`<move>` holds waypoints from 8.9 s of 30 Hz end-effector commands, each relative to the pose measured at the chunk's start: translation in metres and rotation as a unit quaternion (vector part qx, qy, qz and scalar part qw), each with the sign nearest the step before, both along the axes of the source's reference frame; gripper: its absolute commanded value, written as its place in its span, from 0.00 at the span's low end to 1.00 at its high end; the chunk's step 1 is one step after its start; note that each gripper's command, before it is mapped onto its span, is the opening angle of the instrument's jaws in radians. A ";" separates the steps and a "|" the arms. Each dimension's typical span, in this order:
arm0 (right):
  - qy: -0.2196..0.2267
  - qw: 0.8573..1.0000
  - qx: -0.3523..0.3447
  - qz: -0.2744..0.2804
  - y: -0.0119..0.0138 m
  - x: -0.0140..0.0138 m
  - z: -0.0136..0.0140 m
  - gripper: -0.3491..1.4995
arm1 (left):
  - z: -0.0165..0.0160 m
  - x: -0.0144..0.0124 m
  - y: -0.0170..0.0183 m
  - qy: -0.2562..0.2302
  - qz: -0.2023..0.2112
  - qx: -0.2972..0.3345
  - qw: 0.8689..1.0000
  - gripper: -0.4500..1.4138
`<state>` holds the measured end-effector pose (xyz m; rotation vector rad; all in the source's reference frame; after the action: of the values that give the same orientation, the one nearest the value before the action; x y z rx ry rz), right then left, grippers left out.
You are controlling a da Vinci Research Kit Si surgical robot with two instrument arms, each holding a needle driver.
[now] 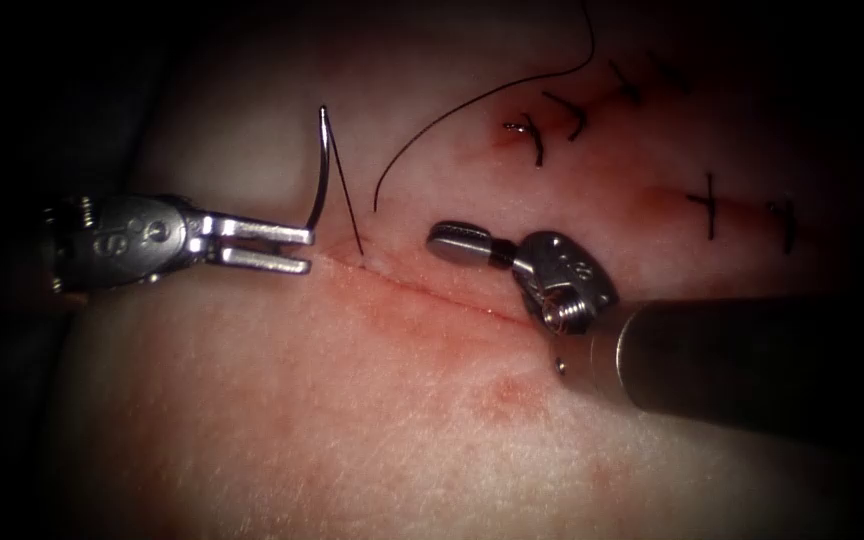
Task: Wound Closure
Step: Pull needle the rest of the way through skin with left gripper, then pass needle to the right end-effector, then widen wound opening with left needle holder, then push needle through skin below wound
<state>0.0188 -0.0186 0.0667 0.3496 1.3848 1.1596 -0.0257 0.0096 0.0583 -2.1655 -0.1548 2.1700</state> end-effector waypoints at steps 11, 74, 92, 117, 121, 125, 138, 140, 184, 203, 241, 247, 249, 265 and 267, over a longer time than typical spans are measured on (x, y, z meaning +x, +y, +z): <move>-0.002 1.000 0.004 -0.005 -0.0006 0.0008 0.0003 0.05 | 0.0009 -0.0019 -0.0003 0.011 -0.012 -0.010 1.000 0.00; 0.105 0.965 0.236 -0.046 0.0002 0.0066 -0.0056 0.83 | 0.0097 -0.0062 -0.0088 0.139 0.001 -0.242 0.960 0.00; 0.089 0.966 0.240 -0.045 0.0013 0.0078 -0.0060 0.75 | 0.0098 -0.0069 -0.0090 0.157 0.003 -0.240 0.958 0.00; 0.030 0.967 0.247 -0.046 0.0015 0.0072 -0.0054 0.00 | 0.0094 -0.0070 -0.0090 0.160 0.002 -0.239 0.958 0.00; 0.029 0.967 0.248 -0.047 0.0017 0.0070 -0.0054 0.00 | 0.0094 -0.0070 -0.0088 0.160 0.002 -0.238 0.958 0.00; 0.034 0.968 0.246 -0.036 0.0022 0.0067 -0.0053 0.00 | 0.0093 -0.0070 -0.0088 0.162 -0.015 -0.157 0.974 0.64; 0.014 0.982 0.187 0.035 0.0038 0.0048 -0.0048 0.00 | 0.0087 -0.0033 -0.0079 0.161 -0.018 -0.036 0.986 0.49; 0.013 0.983 0.181 0.036 0.0038 0.0047 -0.0049 0.00 | 0.0088 -0.0030 -0.0076 0.164 -0.012 -0.035 0.986 0.39; -0.104 0.990 -0.082 0.050 0.0040 0.0046 -0.0068 0.00 | 0.0217 -0.0044 -0.0028 0.474 0.115 0.092 0.868 0.00; -0.204 0.951 -0.231 0.039 0.0034 0.0080 -0.0037 0.00 | 0.0216 -0.0047 -0.0043 0.511 0.126 0.138 0.839 0.50; -0.288 0.877 -0.384 0.041 -0.0019 0.0111 -0.0025 0.00 | 0.0204 -0.0049 -0.0053 0.501 0.105 0.147 0.847 0.26; -0.281 0.883 -0.374 0.036 -0.0027 0.0113 -0.0020 0.00 | 0.0196 -0.0049 -0.0049 0.484 0.082 0.153 0.857 0.31; -0.275 0.888 -0.365 0.038 -0.0026 0.0112 -0.0019 0.00 | 0.0191 -0.0048 -0.0047 0.480 0.078 0.155 0.860 0.31; -0.249 0.916 -0.312 0.035 -0.0009 0.0106 -0.0017 0.00 | 0.0145 -0.0033 -0.0060 0.444 0.021 0.158 0.882 0.45; -0.248 0.917 -0.310 0.034 -0.0008 0.0105 -0.0016 0.00 | 0.0134 -0.0028 -0.0065 0.438 0.016 0.154 0.885 0.45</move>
<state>0.0286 -0.0191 0.0644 -0.4297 1.2286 0.7298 -0.0280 0.0033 0.0710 -0.8816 -0.4298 2.6557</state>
